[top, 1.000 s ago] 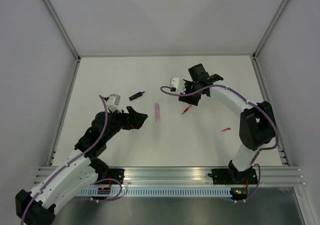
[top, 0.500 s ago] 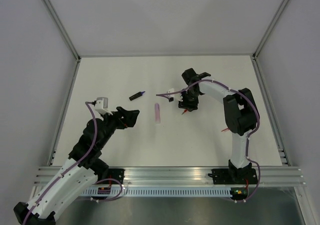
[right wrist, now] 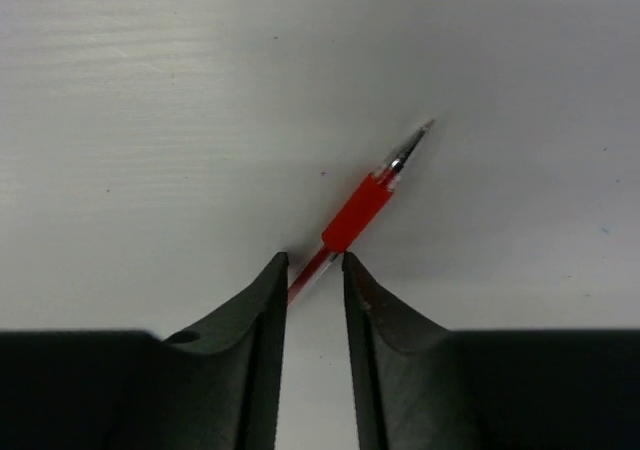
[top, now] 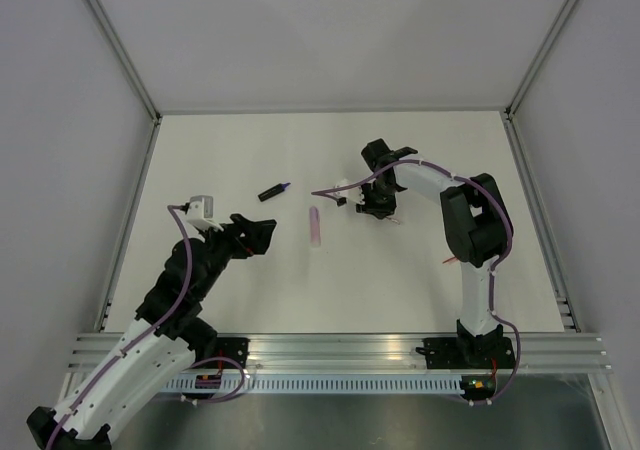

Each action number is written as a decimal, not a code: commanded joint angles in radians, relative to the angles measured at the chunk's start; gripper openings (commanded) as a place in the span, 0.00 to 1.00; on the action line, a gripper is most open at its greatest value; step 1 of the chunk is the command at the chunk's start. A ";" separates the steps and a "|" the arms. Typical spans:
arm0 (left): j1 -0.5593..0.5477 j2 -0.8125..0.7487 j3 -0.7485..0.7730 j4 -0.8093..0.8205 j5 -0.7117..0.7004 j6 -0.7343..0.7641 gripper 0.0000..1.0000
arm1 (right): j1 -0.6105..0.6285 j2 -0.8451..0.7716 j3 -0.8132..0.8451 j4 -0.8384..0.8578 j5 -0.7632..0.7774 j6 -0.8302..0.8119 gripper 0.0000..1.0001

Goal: Insert the pens into the pen caps

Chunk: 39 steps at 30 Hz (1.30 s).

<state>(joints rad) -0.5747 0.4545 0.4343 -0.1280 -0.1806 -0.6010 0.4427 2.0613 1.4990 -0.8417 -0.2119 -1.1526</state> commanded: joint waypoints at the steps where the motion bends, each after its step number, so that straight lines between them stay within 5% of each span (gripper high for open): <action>1: -0.002 -0.023 -0.011 0.007 -0.029 -0.002 1.00 | -0.005 0.025 -0.011 0.043 -0.006 -0.006 0.26; 11: -0.002 -0.076 -0.025 -0.001 -0.043 -0.009 1.00 | -0.006 0.074 -0.010 0.049 0.006 0.139 0.01; 15: -0.002 -0.091 -0.029 0.002 -0.031 -0.010 0.99 | -0.006 0.098 -0.010 0.065 0.002 0.218 0.00; 28: -0.002 -0.074 -0.071 0.071 0.119 -0.066 0.97 | 0.056 0.109 0.081 0.188 0.101 0.829 0.00; 39: -0.002 -0.002 -0.040 0.036 0.269 -0.124 0.97 | 0.065 -0.061 -0.048 0.401 0.098 1.145 0.00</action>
<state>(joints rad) -0.5747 0.4519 0.3729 -0.1093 -0.0002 -0.6697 0.5003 2.0647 1.4788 -0.5648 -0.0948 -0.1528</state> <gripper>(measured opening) 0.974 0.014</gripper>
